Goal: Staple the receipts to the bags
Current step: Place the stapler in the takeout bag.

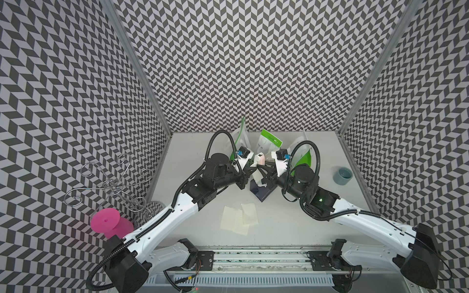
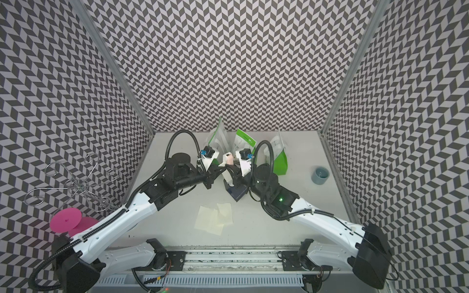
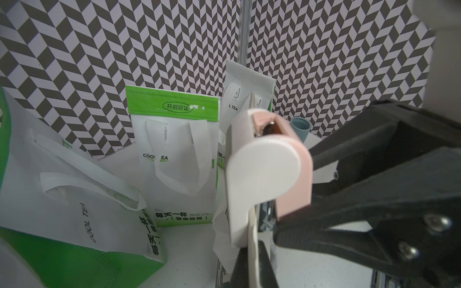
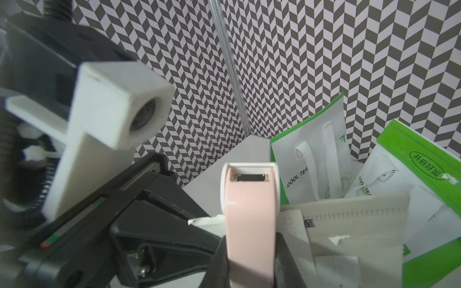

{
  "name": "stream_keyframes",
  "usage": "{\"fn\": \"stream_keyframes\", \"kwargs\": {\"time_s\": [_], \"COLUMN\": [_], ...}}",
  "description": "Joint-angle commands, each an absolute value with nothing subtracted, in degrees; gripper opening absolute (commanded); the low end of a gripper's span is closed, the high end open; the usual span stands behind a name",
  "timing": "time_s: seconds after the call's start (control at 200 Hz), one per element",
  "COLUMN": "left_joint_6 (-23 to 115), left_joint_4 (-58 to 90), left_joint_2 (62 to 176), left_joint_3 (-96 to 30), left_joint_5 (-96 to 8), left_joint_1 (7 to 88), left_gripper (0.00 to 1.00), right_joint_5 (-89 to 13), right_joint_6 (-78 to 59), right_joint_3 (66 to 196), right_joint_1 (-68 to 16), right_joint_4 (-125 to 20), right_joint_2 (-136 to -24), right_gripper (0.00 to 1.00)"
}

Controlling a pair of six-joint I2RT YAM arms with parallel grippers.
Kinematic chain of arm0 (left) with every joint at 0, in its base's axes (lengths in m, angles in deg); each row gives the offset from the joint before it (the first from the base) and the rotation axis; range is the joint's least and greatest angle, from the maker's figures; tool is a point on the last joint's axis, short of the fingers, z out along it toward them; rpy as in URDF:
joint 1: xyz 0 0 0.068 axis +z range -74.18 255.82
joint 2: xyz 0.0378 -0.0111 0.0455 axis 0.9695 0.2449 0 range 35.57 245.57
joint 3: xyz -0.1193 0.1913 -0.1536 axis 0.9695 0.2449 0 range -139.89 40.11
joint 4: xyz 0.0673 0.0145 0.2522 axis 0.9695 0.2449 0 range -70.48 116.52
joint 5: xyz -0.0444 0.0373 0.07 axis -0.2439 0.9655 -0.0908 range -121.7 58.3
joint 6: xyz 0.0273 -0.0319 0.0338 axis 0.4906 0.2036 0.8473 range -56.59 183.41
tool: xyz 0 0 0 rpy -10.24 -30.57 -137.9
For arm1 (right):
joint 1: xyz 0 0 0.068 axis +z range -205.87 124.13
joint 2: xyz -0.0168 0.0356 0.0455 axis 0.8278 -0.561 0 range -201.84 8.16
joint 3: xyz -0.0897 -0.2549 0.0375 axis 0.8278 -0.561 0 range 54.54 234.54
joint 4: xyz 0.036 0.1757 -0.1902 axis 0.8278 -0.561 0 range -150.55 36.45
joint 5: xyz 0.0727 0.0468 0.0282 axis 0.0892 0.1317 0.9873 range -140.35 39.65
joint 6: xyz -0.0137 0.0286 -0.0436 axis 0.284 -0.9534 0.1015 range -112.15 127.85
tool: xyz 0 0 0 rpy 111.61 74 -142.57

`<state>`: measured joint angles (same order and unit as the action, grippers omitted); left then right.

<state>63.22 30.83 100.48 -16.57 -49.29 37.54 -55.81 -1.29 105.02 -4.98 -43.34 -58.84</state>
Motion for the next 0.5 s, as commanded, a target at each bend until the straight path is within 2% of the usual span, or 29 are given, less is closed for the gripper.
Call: {"fn": "stream_keyframes", "kwargs": {"time_s": [0.0,0.295,0.491], "left_joint_6": [64.32,65.02,66.26], "left_joint_4": [29.65,29.37,30.02], "left_joint_2": [100.71,100.79,100.87], "left_joint_3": [-17.89,-18.46,-18.55], "left_joint_5": [-49.54,-50.25,-52.16], "left_joint_1": [37.22,37.23,37.06], "left_gripper": [0.0,0.0,0.0], "right_joint_5": [-58.73,-62.64,-62.79], "right_joint_6": [2.68,1.6,-0.26], "right_joint_3": [106.82,103.37,103.24], "right_joint_1": [-3.96,-1.54,-1.56], "right_joint_4": [-46.46,-48.91,-49.49], "right_joint_2": [-59.6,-60.62,-61.68], "right_gripper": [0.11,0.1,0.15]}}
